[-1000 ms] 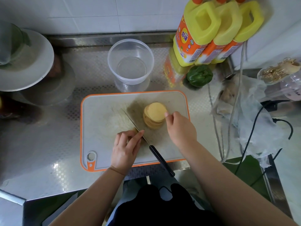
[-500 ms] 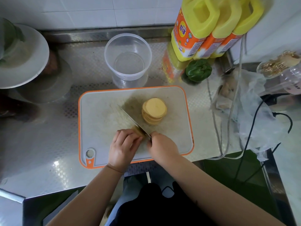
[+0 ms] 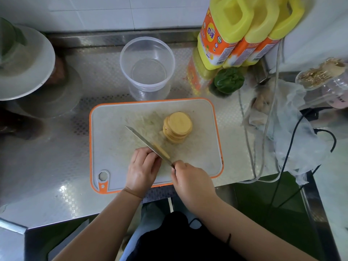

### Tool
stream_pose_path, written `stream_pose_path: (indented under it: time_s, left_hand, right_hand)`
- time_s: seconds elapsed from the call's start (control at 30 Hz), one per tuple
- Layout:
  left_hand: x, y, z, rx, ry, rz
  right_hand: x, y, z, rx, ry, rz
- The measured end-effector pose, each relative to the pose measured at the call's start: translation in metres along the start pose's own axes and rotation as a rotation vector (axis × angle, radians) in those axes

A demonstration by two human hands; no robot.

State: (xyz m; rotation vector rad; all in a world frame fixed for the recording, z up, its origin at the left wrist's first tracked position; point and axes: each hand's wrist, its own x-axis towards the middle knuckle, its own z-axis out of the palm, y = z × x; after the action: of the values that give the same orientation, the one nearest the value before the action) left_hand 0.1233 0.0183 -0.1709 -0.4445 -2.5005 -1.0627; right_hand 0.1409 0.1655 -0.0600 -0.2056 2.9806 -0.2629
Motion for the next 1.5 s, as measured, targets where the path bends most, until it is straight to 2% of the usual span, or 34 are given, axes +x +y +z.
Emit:
stream_pose_path:
  time_s: [0.33,0.5,0.63,0.7,0.8,1.03,1.5]
  left_hand:
    - [-0.001,-0.002,0.002,0.004,0.003,-0.003]
    - [-0.001,-0.002,0.002,-0.009,0.008,-0.005]
    - [-0.001,-0.001,0.003,-0.032,0.017,-0.015]
    - [-0.001,-0.003,0.002,-0.032,0.021,-0.017]
    - [-0.001,-0.005,0.003,-0.028,0.033,-0.013]
    - [-0.002,-0.009,0.003,-0.038,0.041,-0.014]
    - [-0.002,-0.012,0.002,-0.036,0.029,-0.005]
  right_hand:
    - [0.001,-0.002,0.005,0.008,-0.055,0.028]
    - [0.004,-0.003,0.006,-0.014,-0.164,0.036]
    - [0.012,-0.002,0.008,-0.001,-0.174,0.015]
    - [0.015,-0.003,0.008,0.011,-0.26,0.022]
    - [0.017,-0.004,0.009,0.016,-0.233,0.013]
    - [0.019,-0.002,0.019,0.1,-0.304,0.042]
    - [0.026,-0.003,0.038,0.068,-0.376,0.109]
